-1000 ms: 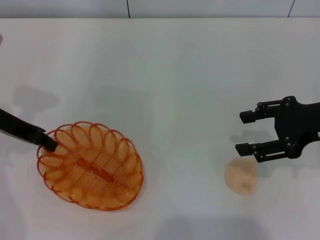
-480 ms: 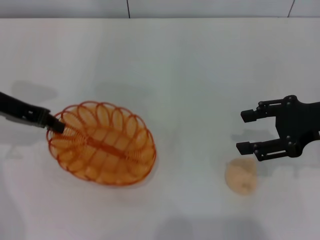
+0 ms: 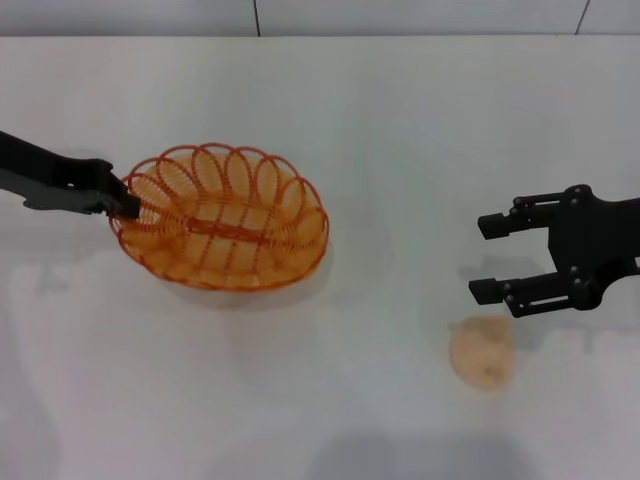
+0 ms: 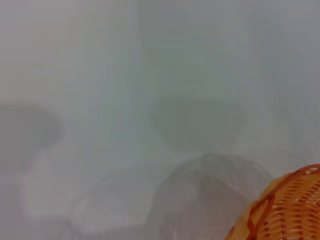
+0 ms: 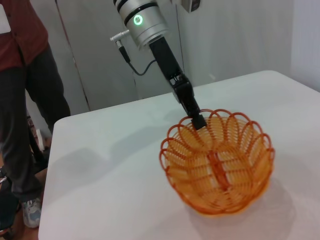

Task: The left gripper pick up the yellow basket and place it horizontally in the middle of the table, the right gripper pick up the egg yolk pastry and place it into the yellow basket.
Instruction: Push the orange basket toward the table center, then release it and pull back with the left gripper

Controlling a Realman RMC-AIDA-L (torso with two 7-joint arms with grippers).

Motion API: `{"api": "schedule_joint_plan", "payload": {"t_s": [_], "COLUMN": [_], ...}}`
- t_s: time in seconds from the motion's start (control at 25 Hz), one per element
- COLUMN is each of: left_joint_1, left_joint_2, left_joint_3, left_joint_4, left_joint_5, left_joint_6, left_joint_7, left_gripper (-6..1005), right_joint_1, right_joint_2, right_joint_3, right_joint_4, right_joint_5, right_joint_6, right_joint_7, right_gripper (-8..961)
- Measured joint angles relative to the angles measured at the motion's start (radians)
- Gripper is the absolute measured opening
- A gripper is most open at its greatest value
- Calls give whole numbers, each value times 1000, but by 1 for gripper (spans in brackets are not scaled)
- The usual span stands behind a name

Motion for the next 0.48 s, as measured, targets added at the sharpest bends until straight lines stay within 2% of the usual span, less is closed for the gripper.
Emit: {"api": "schedule_joint_plan", "payload": {"t_s": [0.32,0.48], "left_joint_1": [-10,-20], "left_joint_2": [-10,-18], "left_joint_3": [-1,0], "left_joint_4": [-7,-45], "left_joint_5": [-22,-41], "left_joint_6": [-27,-71], "left_joint_7": [-97,-111], "left_gripper": [77,77], "right_joint_1": [4,6], "right_joint_2": [0,0], "right_joint_3": [-7,-7], "right_joint_4": [-12,-15], "right_joint_5": [19,26], "right_joint_6": [-8,-10], "right_joint_7": [0,0], "right_gripper": [739,739]}}
